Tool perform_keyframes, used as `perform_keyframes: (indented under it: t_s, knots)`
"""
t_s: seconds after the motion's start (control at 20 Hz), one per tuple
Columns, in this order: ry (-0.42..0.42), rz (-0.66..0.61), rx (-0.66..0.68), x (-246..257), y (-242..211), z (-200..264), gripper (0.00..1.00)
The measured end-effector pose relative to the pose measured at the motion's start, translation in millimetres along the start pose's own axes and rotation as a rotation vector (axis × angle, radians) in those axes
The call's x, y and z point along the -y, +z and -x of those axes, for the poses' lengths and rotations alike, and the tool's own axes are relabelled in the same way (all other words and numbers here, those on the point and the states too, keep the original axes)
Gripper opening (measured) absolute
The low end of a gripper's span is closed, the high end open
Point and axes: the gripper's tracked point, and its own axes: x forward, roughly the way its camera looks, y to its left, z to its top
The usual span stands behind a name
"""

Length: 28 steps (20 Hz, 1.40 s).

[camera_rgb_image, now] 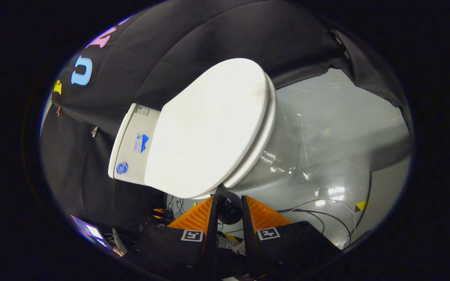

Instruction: Open the toilet lid.

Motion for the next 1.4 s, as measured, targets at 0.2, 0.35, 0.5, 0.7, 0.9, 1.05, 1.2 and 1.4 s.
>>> perform_keyframes:
  t_s: [0.2,0.35,0.5,0.7,0.9,1.05,1.2,1.4]
  knots:
    - [0.022,-0.117,0.015,-3,5,1,0.10]
    - [0.022,-0.081,0.021,0,7,3,0.10]
    - [-0.002,-0.012,0.032,-3,7,4,0.10]
    - [0.020,-0.019,0.045,-16,12,18,0.10]
    - [-0.013,0.028,0.067,-38,19,37,0.10]
    - [0.006,0.111,0.098,-70,31,58,0.10]
    - [0.015,0.132,0.124,-111,41,80,0.09]
    - [-0.004,0.347,0.165,-184,49,107,0.10]
